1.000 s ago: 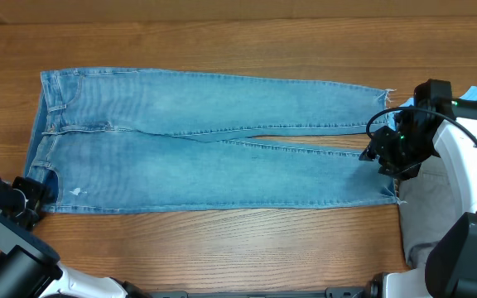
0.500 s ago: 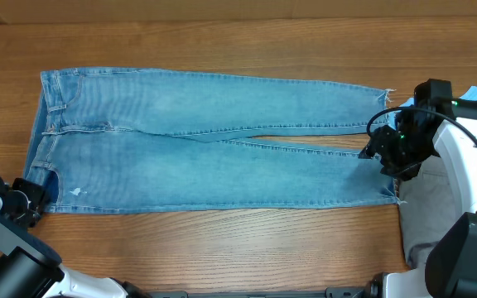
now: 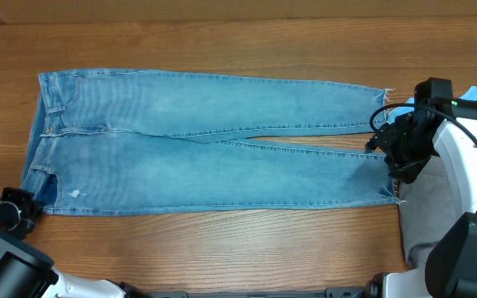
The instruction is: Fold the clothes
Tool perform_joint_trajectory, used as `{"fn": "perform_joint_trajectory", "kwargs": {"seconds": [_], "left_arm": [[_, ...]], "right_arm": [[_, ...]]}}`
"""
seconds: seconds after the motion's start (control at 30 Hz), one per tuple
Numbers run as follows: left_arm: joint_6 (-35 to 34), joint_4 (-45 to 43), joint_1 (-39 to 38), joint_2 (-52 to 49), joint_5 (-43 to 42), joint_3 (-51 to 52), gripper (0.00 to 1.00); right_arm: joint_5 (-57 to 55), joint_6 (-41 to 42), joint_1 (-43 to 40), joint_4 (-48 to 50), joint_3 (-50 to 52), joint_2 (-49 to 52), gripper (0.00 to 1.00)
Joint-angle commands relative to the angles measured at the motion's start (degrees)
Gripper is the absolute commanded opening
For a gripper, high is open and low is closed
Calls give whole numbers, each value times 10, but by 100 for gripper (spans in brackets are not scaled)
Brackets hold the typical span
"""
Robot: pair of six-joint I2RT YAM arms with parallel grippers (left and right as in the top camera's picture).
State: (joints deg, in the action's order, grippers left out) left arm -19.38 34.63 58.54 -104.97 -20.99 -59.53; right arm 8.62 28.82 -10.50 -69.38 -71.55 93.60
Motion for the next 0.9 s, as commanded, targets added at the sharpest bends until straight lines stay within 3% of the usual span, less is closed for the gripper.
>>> {"fn": "perform_joint_trajectory", "kwargs": {"seconds": [0.0,0.2,0.53,0.77,0.87], "left_arm": [[1,-2,29,19,-33,2,17],[5,-4,36,21,-55,2,19],[5,-4,36,21,-55,2,24],[5,-4,36,21,-55,2,26],[6,-4,36,21,-55,2,26]], "right_arm": [[-28,57,-2,14,26,-10,75],[-27,94,-3,54,111,-9,73],[-4,159,-47,169,252,-9,59],[21,131,-59,252,289,-9,48],[33,93,-57,271,289,-9,39]]}}
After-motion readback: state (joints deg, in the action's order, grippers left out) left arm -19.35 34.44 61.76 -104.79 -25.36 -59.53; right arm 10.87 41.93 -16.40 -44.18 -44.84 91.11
